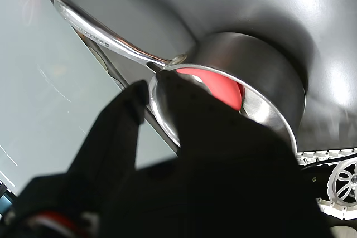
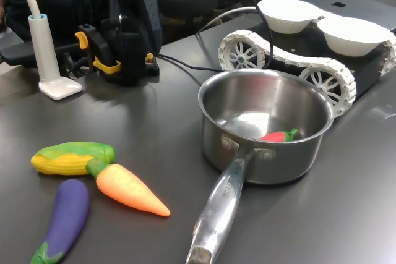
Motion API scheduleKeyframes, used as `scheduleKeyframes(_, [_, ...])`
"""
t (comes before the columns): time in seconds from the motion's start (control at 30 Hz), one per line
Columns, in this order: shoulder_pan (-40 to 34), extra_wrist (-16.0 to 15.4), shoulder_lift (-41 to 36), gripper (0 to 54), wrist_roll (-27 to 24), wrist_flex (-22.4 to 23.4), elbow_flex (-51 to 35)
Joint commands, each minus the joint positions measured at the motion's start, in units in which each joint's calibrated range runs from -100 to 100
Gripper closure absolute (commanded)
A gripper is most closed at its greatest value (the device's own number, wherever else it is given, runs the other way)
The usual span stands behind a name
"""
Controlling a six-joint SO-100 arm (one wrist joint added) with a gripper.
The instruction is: Pick up the brinjal and place them in the pan
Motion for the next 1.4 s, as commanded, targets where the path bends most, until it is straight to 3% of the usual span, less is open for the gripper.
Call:
scheduleKeyframes(0.0, [1.1,-0.7,0.9,48.5,-0.1,-1.3,-5.2])
scheduleKeyframes(0.33, [5.4,-1.2,5.7,45.3,0.2,-3.4,-8.9])
scheduleKeyframes(0.57, [7.5,-1.6,8.7,38.1,1.0,-4.0,-11.1])
scheduleKeyframes(0.73, [8.0,-1.6,10.2,35.7,1.8,-4.0,-11.5])
scheduleKeyframes(0.93, [9.7,-1.5,11.5,28.4,2.0,-3.9,-11.4])
scheduleKeyframes(1.37, [15.0,-1.5,14.2,26.9,5.0,-6.0,-12.5])
